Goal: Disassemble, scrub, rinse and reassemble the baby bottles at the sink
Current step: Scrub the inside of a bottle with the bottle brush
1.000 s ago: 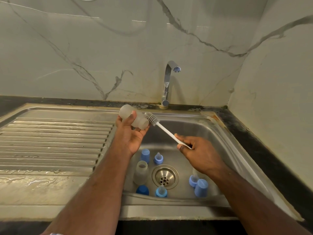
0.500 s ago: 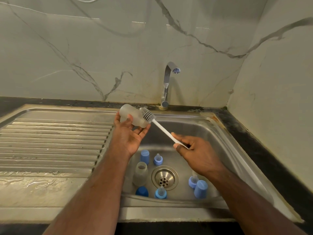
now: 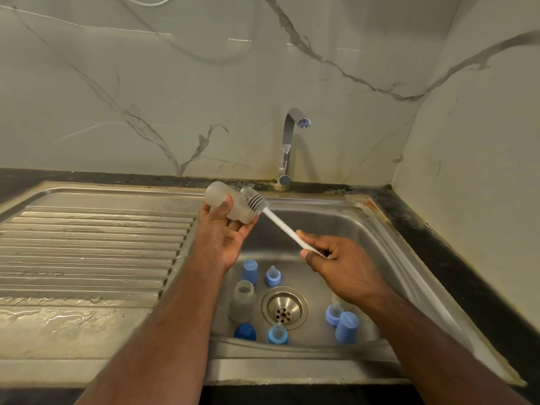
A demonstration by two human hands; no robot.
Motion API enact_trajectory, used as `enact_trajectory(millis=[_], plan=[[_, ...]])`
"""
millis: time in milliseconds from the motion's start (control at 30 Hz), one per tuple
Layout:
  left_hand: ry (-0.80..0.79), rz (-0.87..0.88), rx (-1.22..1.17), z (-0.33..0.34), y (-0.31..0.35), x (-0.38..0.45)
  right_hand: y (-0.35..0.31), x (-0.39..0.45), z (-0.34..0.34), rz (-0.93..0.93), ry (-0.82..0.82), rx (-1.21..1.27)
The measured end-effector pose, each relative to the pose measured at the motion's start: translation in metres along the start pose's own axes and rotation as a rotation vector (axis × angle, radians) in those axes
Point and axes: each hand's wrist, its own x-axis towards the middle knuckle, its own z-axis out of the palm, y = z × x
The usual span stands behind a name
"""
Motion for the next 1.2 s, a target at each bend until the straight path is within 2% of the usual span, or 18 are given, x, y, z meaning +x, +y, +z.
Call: enact_trajectory(millis=[133,233,367,467,600,767,933,1200], plan=[[-0.012,-0.015,0.000,0.0003,0.0040,-0.0032,0.0000,0.0040,-0.0003,0.029,-0.013,-0.076],[-0.016,-0.001,-0.008,0.0012,0.0044,-0.0037,-0.0007,0.0013,-0.0017,0.008,0.023,-0.010],[-0.003,0.038,-0.020,-0.0003,0.0018,-0.0002,-0.0020,0.0025,0.0027,-0.005,-0.009,-0.001],[-0.013,0.018,-0.029,-0.0007,0.0042,-0.0007,0.0004,0.0056,-0.0011,0.023,0.009,-0.053],[0.004,0.004,-0.035,-0.0003,0.0041,0.0001,-0.0008,0.0003,-0.0017,-0.003,0.022,0.032],[-0.030,-0.009,-0.064,-0.0005,0.0052,-0.0008,-0.0013,0.0043,-0.0022,0.031,-0.003,-0.043],[-0.039,-0.030,-0.075,0.0000,0.0046,-0.0010,-0.0017,0.0015,-0.0023,-0.003,0.029,0.010],[0.027,-0.060,0.013,0.0051,0.0001,-0.0048,0.0005,0.0024,0.0035,0.000,-0.006,-0.052]])
